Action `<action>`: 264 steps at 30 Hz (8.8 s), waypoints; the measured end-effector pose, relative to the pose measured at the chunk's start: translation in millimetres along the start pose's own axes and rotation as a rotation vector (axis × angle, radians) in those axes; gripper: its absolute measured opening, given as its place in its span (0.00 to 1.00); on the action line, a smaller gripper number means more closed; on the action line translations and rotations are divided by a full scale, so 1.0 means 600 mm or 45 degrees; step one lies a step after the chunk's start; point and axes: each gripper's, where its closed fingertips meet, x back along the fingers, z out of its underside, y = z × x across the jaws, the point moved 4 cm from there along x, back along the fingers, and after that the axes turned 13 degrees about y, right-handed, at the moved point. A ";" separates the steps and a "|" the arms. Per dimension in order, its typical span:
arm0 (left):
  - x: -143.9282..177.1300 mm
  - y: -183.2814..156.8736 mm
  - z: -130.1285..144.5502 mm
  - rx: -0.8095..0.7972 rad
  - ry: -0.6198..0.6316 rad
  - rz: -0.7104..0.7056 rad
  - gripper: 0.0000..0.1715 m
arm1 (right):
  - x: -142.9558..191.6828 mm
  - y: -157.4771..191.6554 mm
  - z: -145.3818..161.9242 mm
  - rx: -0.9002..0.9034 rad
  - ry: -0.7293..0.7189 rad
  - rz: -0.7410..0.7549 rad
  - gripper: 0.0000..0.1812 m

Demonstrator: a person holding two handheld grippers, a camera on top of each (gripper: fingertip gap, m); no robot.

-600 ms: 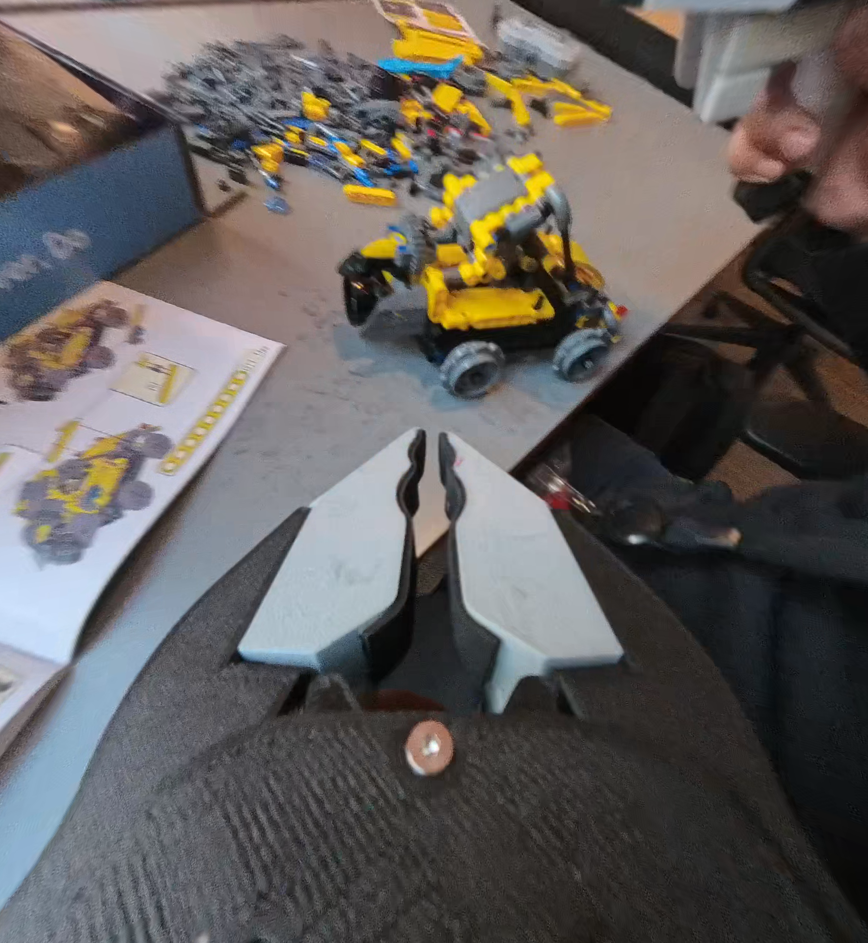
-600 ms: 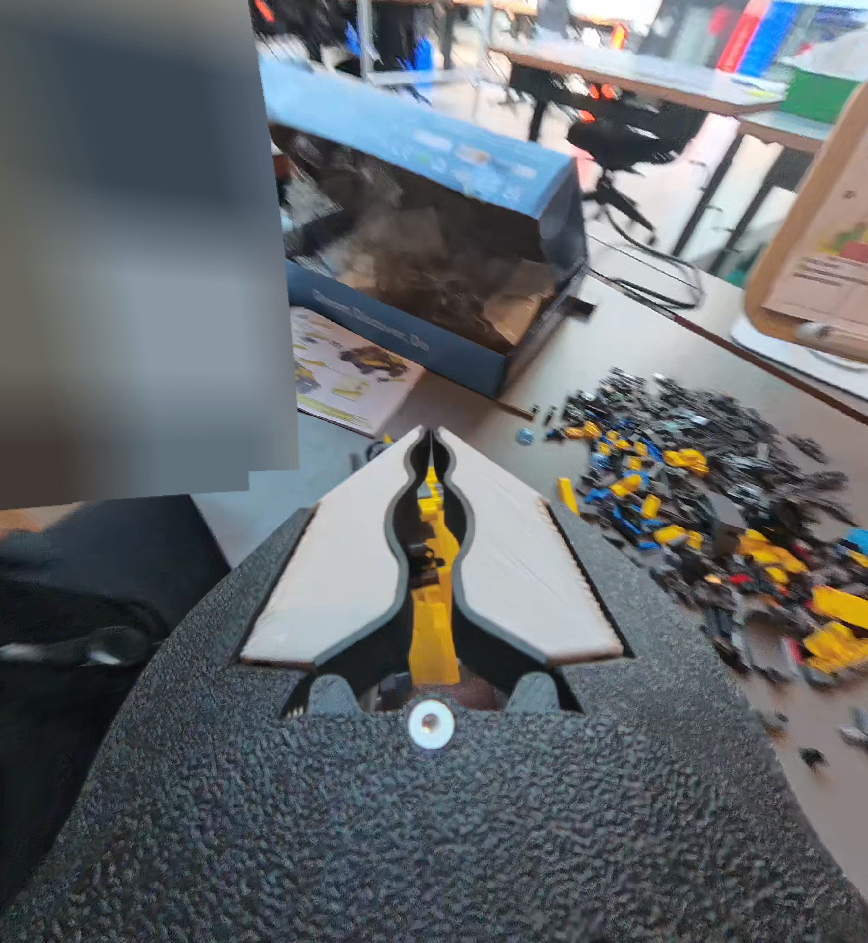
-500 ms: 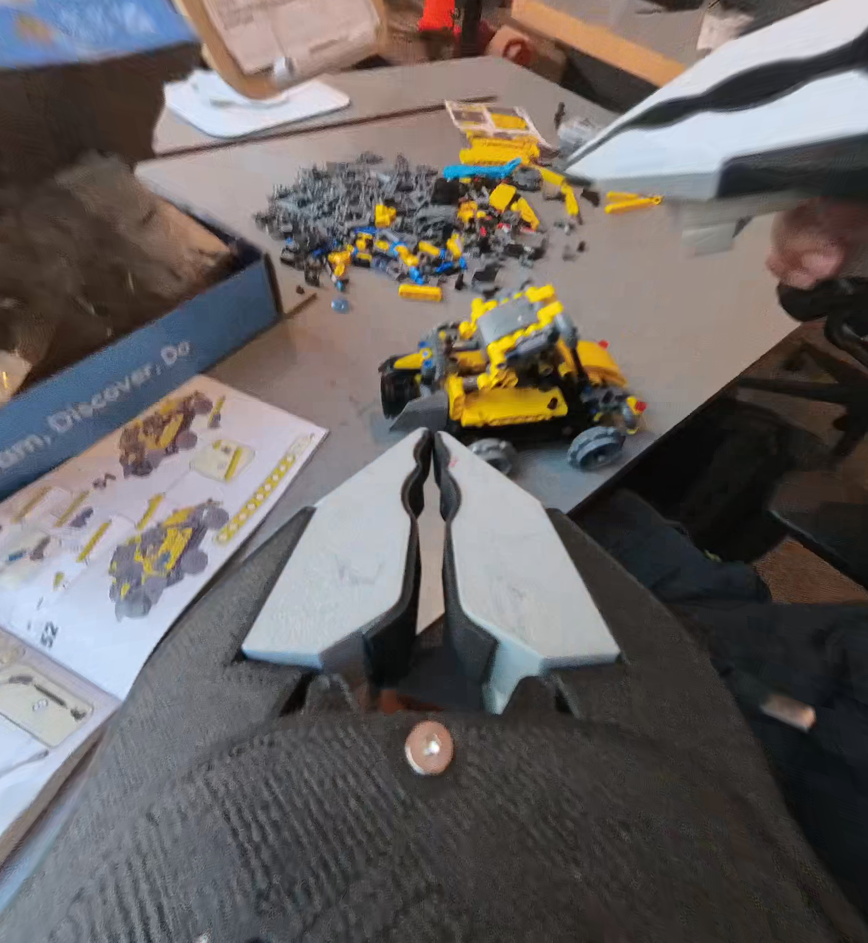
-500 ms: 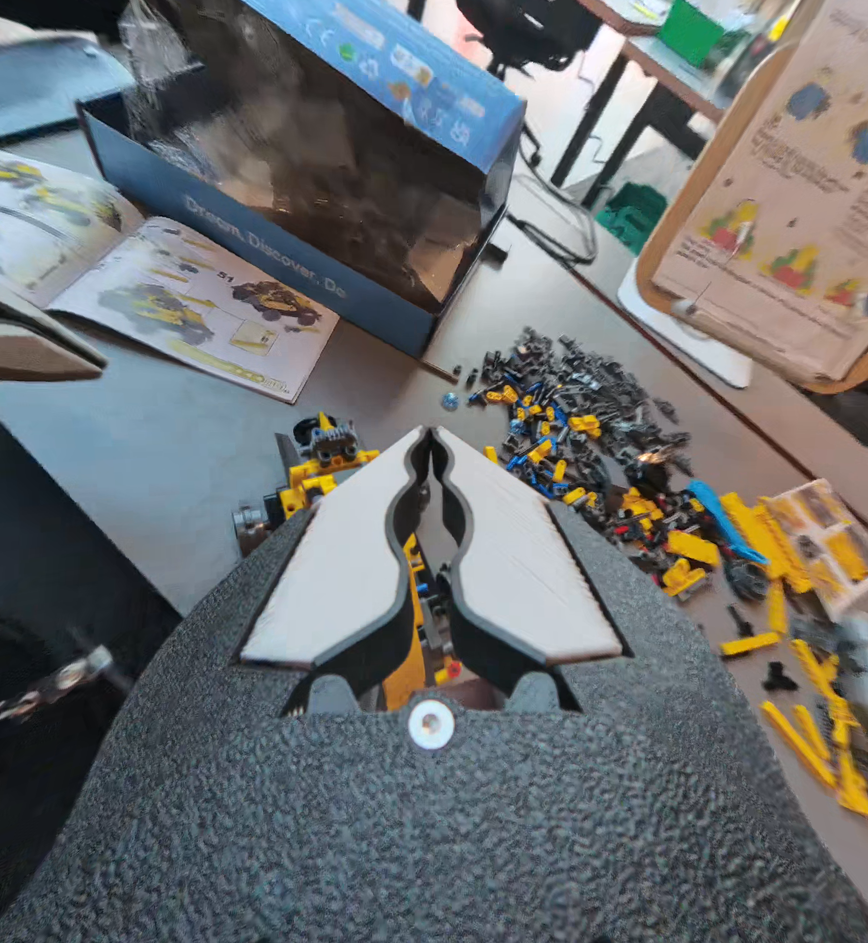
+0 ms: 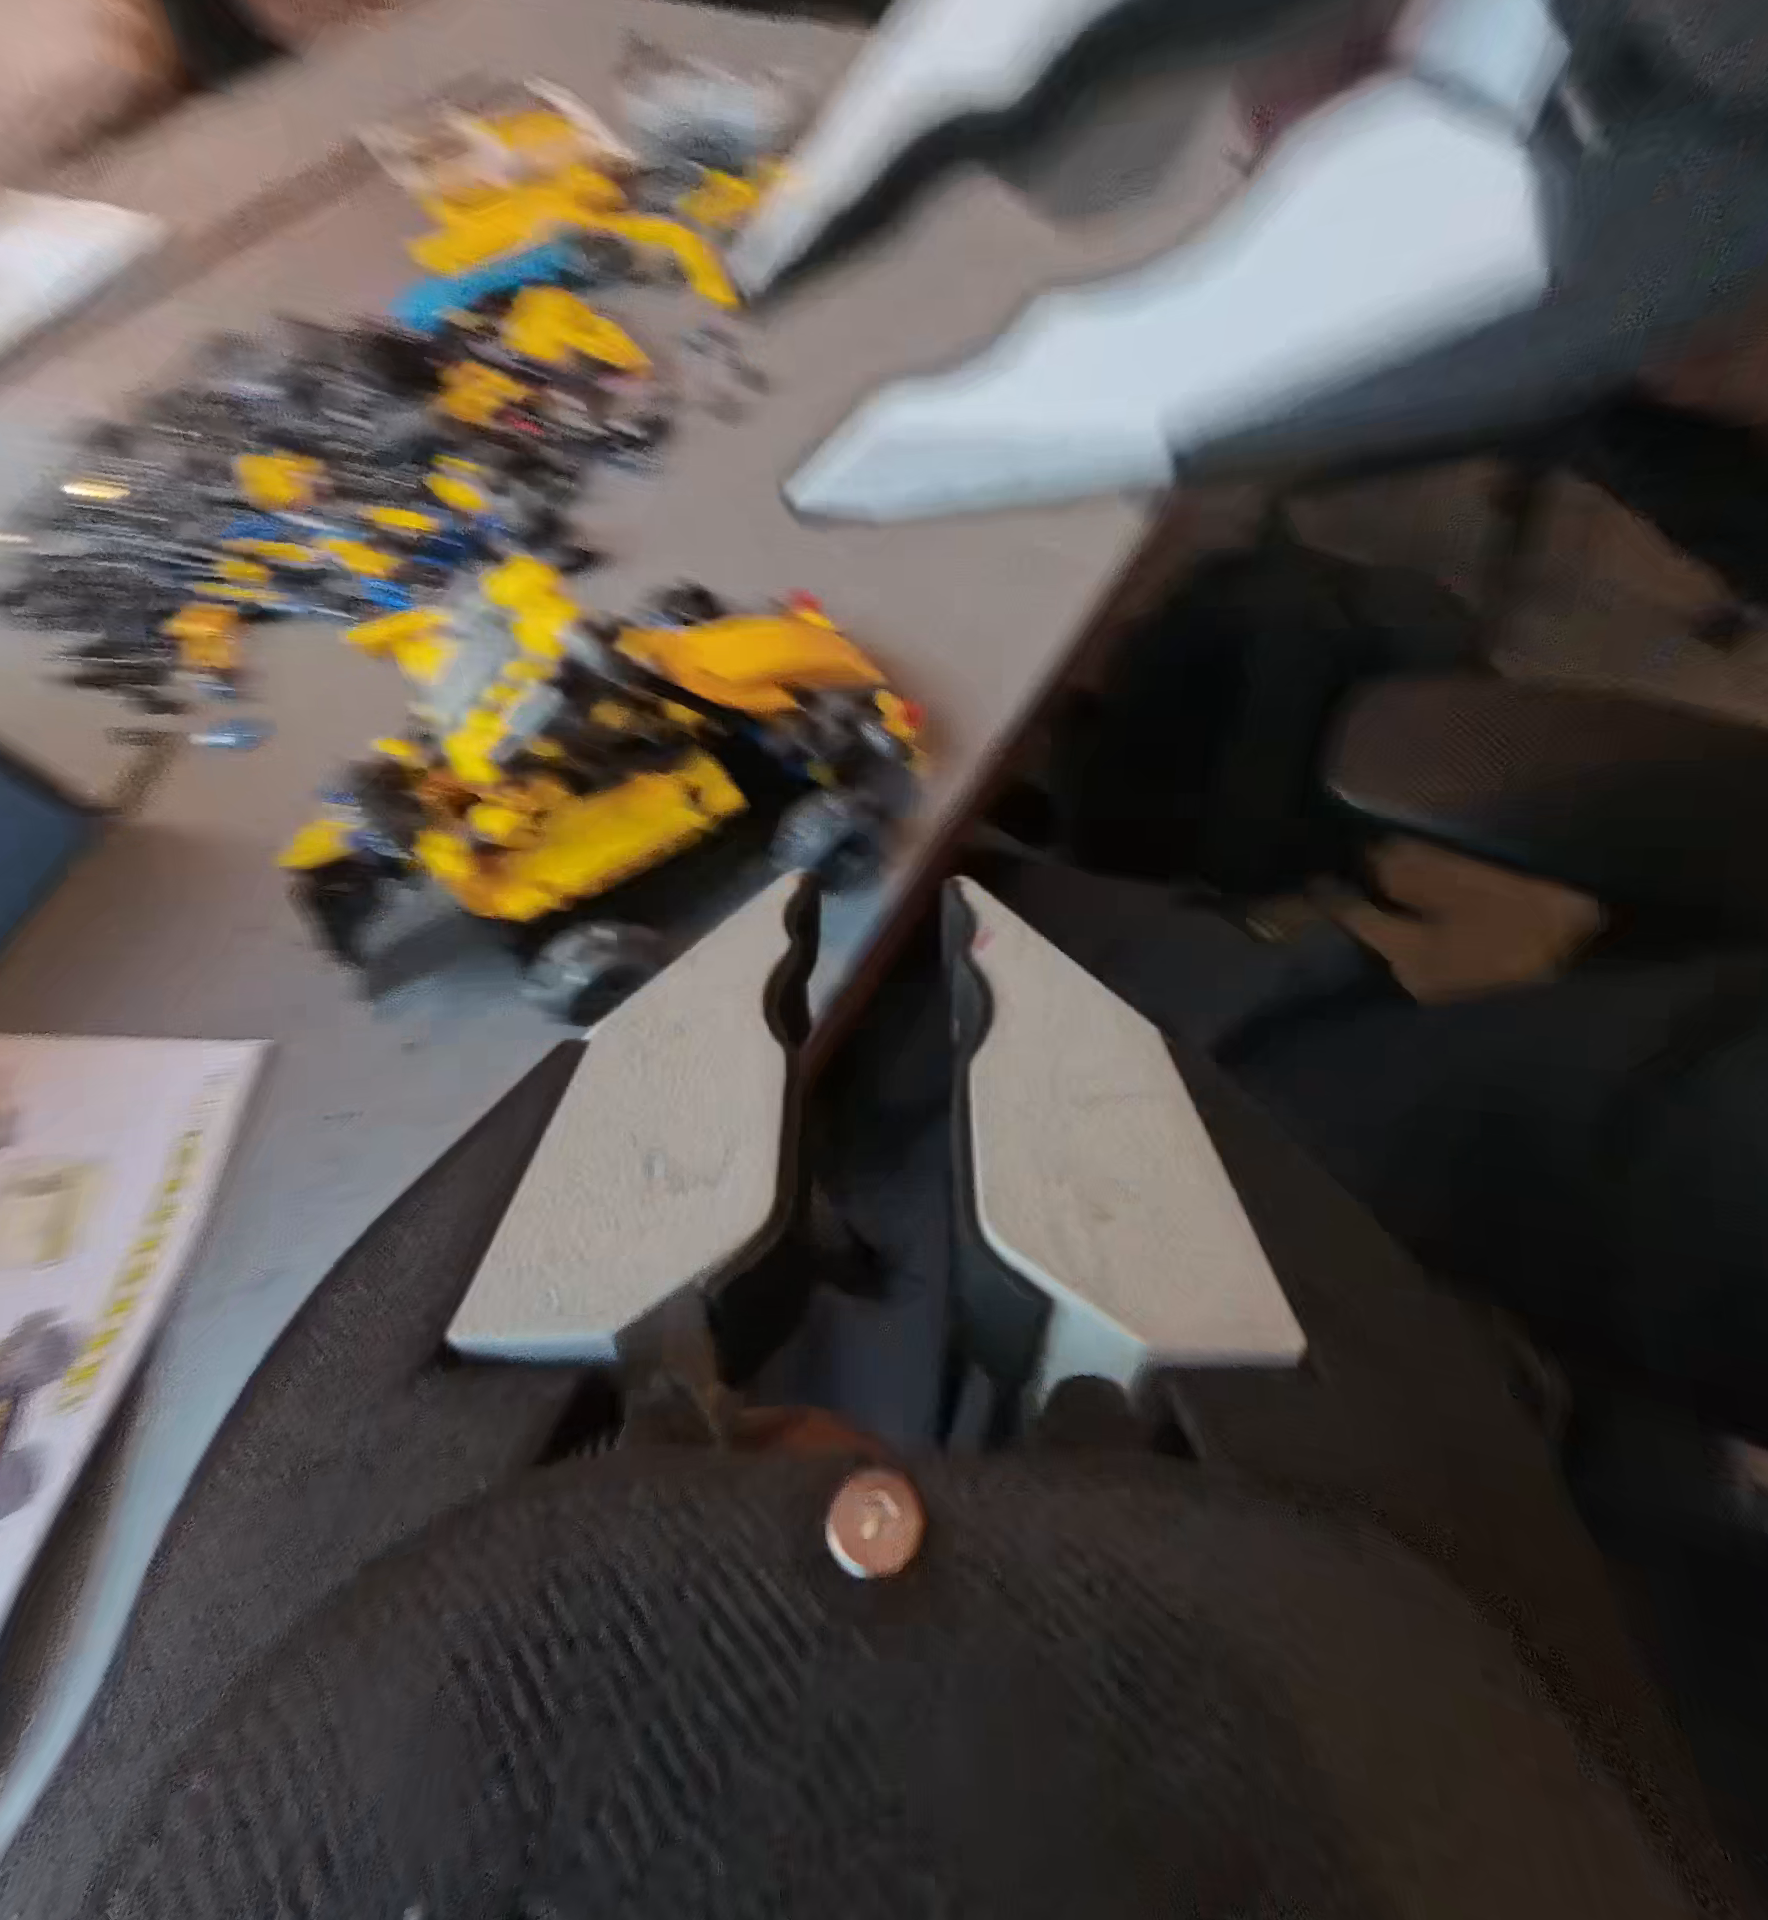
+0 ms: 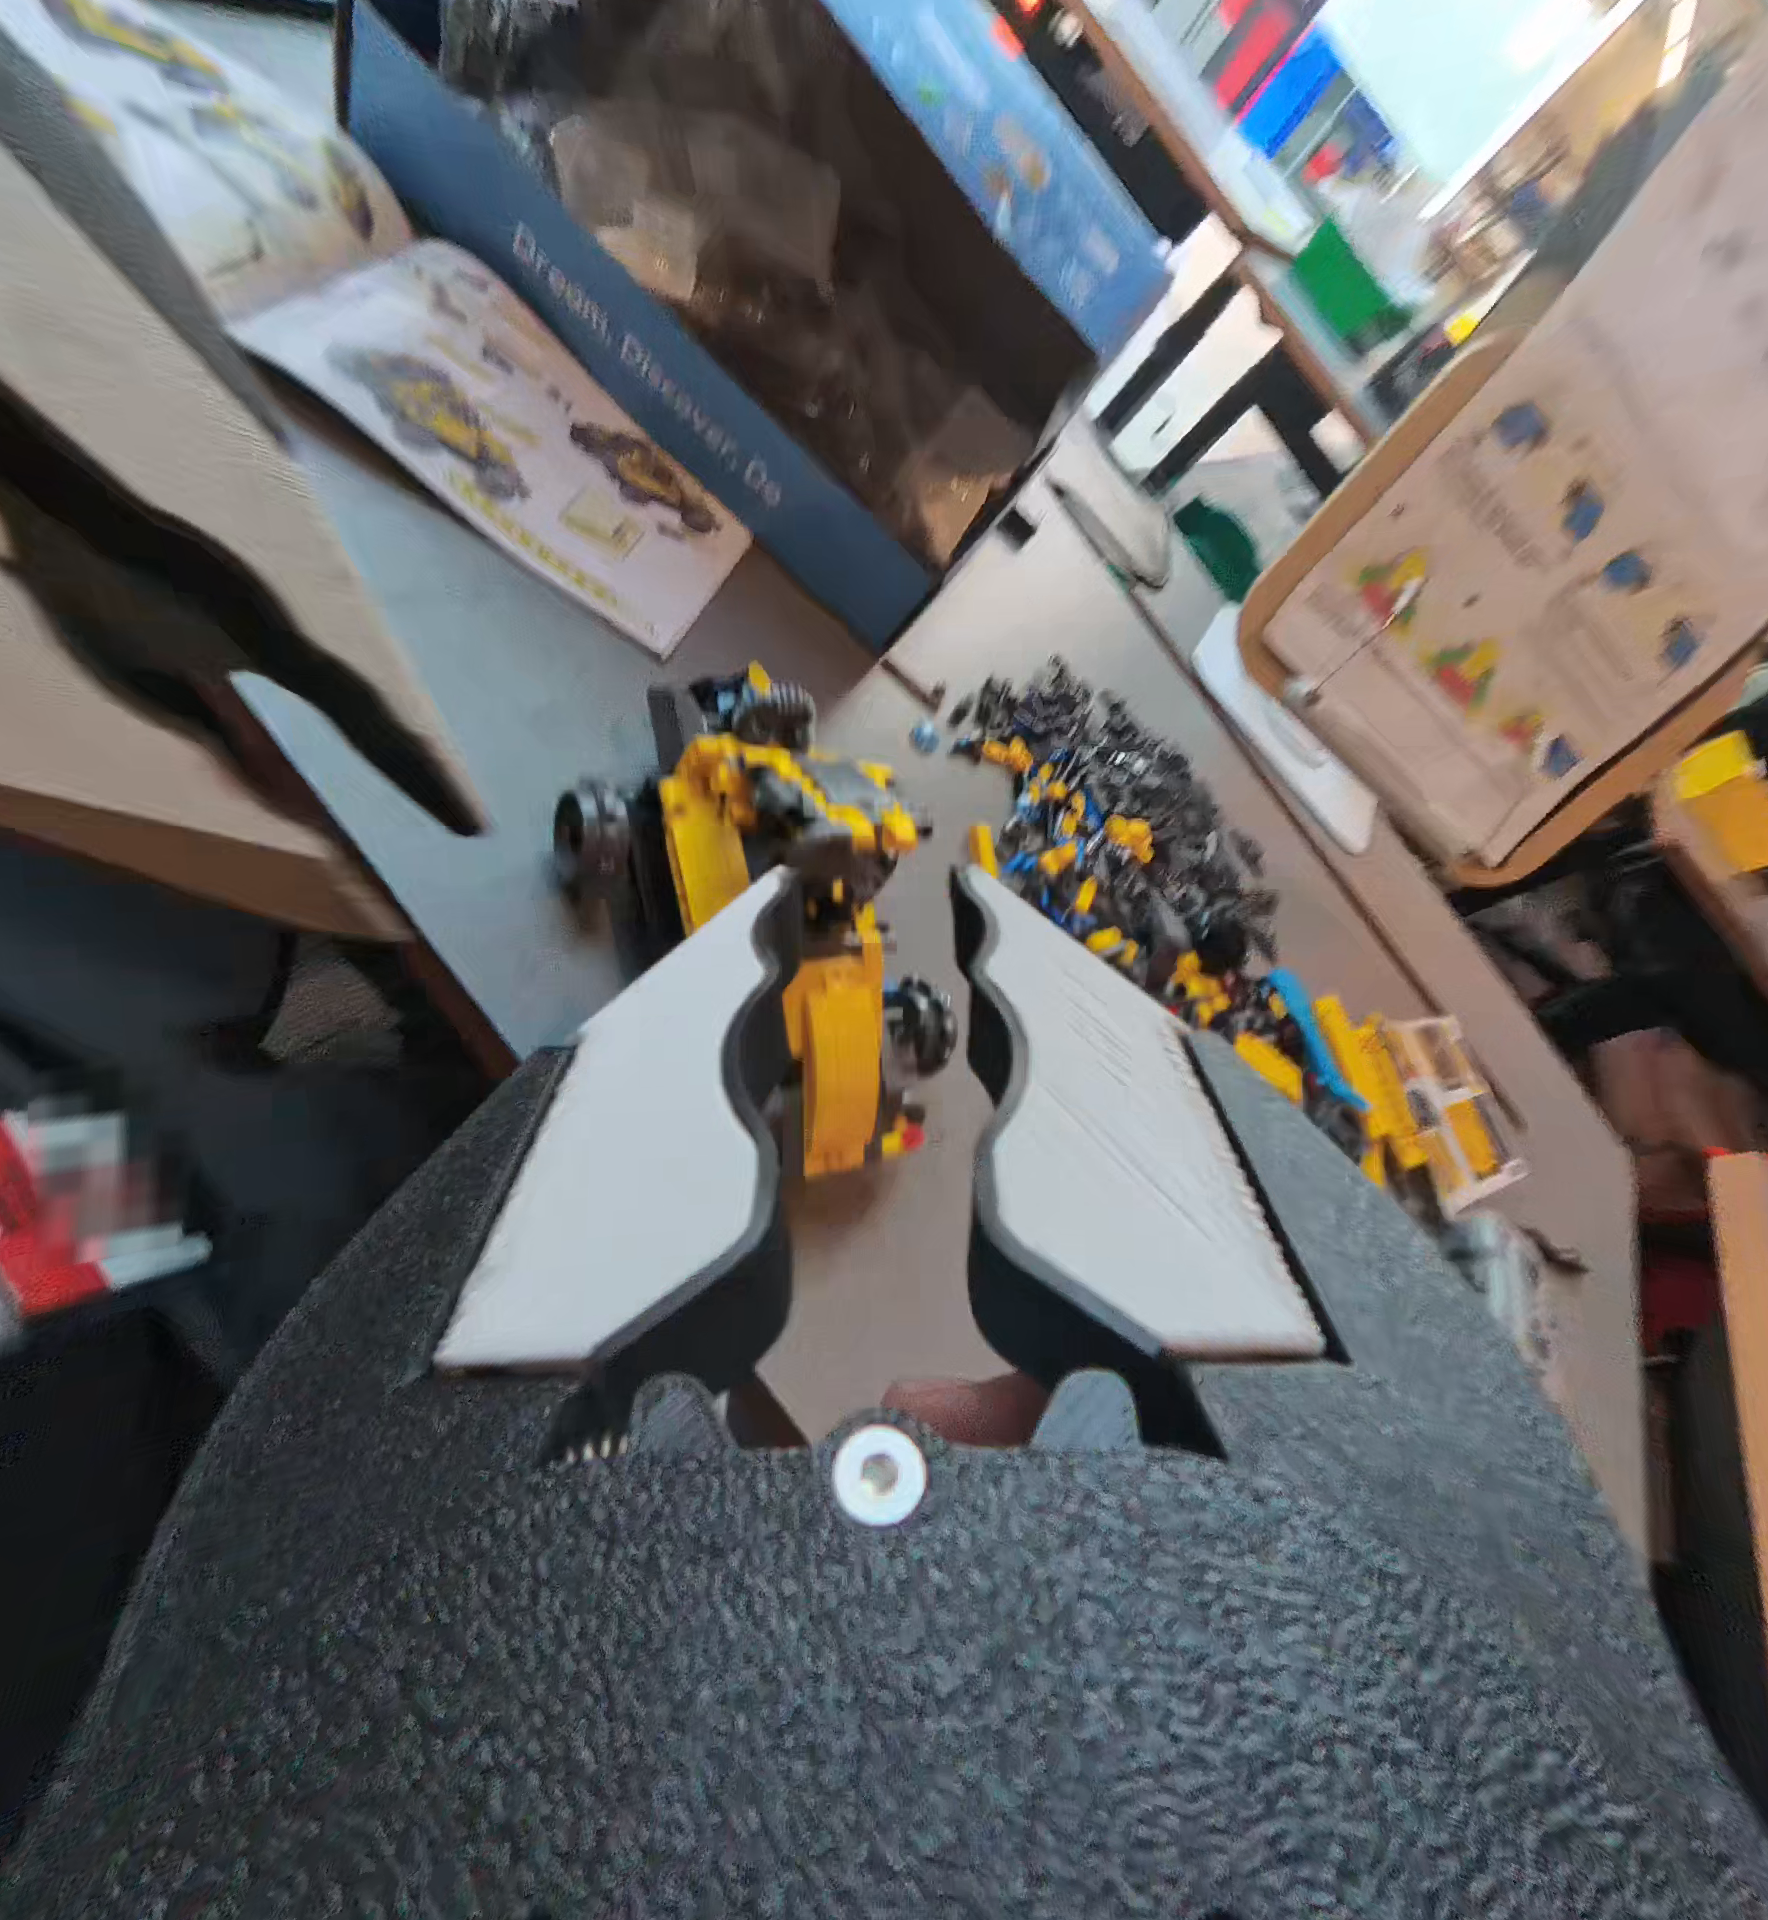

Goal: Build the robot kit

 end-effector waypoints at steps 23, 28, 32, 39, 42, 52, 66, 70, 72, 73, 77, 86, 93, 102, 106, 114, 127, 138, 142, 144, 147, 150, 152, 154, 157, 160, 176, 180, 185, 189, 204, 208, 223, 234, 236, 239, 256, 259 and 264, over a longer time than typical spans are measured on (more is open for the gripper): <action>0.003 0.260 0.134 0.325 -0.142 -0.403 0.36 | -0.216 -0.311 0.286 -0.553 0.158 -0.433 0.12; -0.011 0.303 0.149 0.370 -0.070 -0.533 0.36 | -0.271 -0.322 0.312 -0.440 0.255 -0.552 0.07; -0.014 0.305 0.152 0.387 -0.051 -0.518 0.28 | -0.297 -0.333 0.308 -0.369 0.243 -0.580 0.11; -0.028 0.293 0.155 0.317 0.015 -0.493 0.15 | -0.314 -0.425 0.316 -0.567 0.077 -0.369 0.12; -0.043 0.291 0.163 0.347 0.104 -0.398 0.18 | -0.308 -0.506 0.372 -0.820 0.120 0.086 0.12; -0.061 0.277 0.175 0.365 0.204 -0.241 0.24 | -0.300 -0.524 0.337 -0.800 -0.004 -0.080 0.12; -0.053 0.261 0.164 0.266 0.110 -0.191 0.29 | -0.421 -0.448 0.285 -0.675 0.346 -0.274 0.12; -0.052 0.254 0.162 0.244 0.090 -0.123 0.28 | -0.448 -0.442 0.275 -0.637 0.399 -0.366 0.03; -0.049 0.253 0.160 0.260 0.069 -0.081 0.30 | -0.459 -0.427 0.262 -0.646 0.396 -0.458 0.03; -0.048 0.252 0.159 0.263 0.054 -0.060 0.30 | -0.463 -0.420 0.256 -0.642 0.396 -0.482 0.03; -0.044 0.248 0.157 0.255 0.022 -0.013 0.30 | -0.476 -0.406 0.251 -0.590 0.469 -0.472 0.03; -0.039 0.244 0.154 0.238 -0.013 0.015 0.28 | -0.491 -0.387 0.247 -0.571 0.538 -0.504 0.07; -0.038 0.244 0.153 0.246 -0.021 0.033 0.26 | -0.484 -0.381 0.257 -0.471 0.546 -0.502 0.09; -0.038 0.242 0.153 0.244 -0.026 0.058 0.25 | -0.488 -0.395 0.252 -0.420 0.517 -0.417 0.08; -0.038 0.241 0.153 0.241 -0.027 0.059 0.25 | -0.485 -0.415 0.254 -0.491 0.513 -0.344 0.07; -0.037 0.240 0.153 0.236 -0.031 0.063 0.23 | -0.481 -0.414 0.253 -0.564 0.477 -0.430 0.07; -0.036 0.239 0.152 0.230 -0.039 0.078 0.23 | -0.461 -0.403 0.239 -0.516 0.438 -0.438 0.00; -0.035 0.236 0.152 0.203 -0.047 0.052 0.23 | -0.453 -0.413 0.265 -0.761 0.438 -0.476 0.09; -0.034 0.237 0.151 0.199 -0.060 0.031 0.22 | -0.474 -0.409 0.255 -0.664 0.477 -0.450 0.09; -0.033 0.237 0.151 0.196 -0.065 0.026 0.22 | -0.483 -0.410 0.249 -0.623 0.482 -0.432 0.08; -0.033 0.237 0.151 0.198 -0.066 0.031 0.21 | -0.498 -0.403 0.246 -0.588 0.503 -0.454 0.08; -0.033 0.236 0.151 0.198 -0.068 0.043 0.20 | -0.505 -0.399 0.248 -0.559 0.521 -0.445 0.05; -0.032 0.233 0.148 0.193 -0.082 0.060 0.19 | -0.504 -0.397 0.251 -0.555 0.536 -0.451 0.03; -0.033 0.228 0.144 0.185 -0.095 0.078 0.19 | -0.505 -0.397 0.252 -0.553 0.529 -0.449 0.03; -0.036 0.223 0.143 0.157 -0.084 0.071 0.19 | -0.506 -0.396 0.254 -0.565 0.516 -0.467 0.03; -0.033 0.224 0.142 0.165 -0.110 0.071 0.18 | -0.505 -0.396 0.255 -0.551 0.509 -0.469 0.03; -0.032 0.216 0.141 0.115 -0.119 0.080 0.17 | -0.201 -0.310 0.391 -0.541 0.693 -0.509 0.03; -0.034 0.211 0.142 0.094 -0.099 0.101 0.17 | -0.192 -0.290 0.434 -0.607 0.687 -0.485 0.03; -0.035 0.210 0.142 0.091 -0.094 0.116 0.18 | -0.180 -0.295 0.431 -0.617 0.633 -0.490 0.10; -0.032 0.210 0.141 0.081 -0.115 0.088 0.18 | -0.160 -0.339 0.396 -0.685 0.487 -0.445 0.07; -0.033 0.212 0.141 0.097 -0.108 0.098 0.17 | -0.453 -0.399 0.241 -0.723 0.485 -0.553 0.05; -0.033 0.213 0.141 0.109 -0.109 0.104 0.16 | -0.492 -0.405 0.233 -0.771 0.542 -0.551 0.05; -0.026 0.210 0.140 0.079 -0.161 0.090 0.15 | -0.517 -0.393 0.228 -0.658 0.640 -0.483 0.01; -0.020 0.209 0.138 0.066 -0.204 0.076 0.15 | -0.491 -0.413 0.247 -0.699 0.663 -0.446 0.01; -0.020 0.209 0.138 0.066 -0.204 0.075 0.15 | -0.493 -0.407 0.243 -0.691 0.644 -0.469 0.01; -0.020 0.209 0.138 0.067 -0.203 0.074 0.15 | -0.501 -0.398 0.242 -0.632 0.661 -0.467 0.03; -0.019 0.210 0.137 0.071 -0.208 0.070 0.15 | -0.484 -0.397 0.232 -0.580 0.584 -0.491 0.02; -0.019 0.210 0.137 0.069 -0.212 0.066 0.15 | -0.428 -0.396 0.234 -0.547 0.570 -0.490 0.02; -0.017 0.209 0.137 0.054 -0.226 0.046 0.15 | -0.290 -0.366 0.284 -0.385 0.649 -0.542 0.02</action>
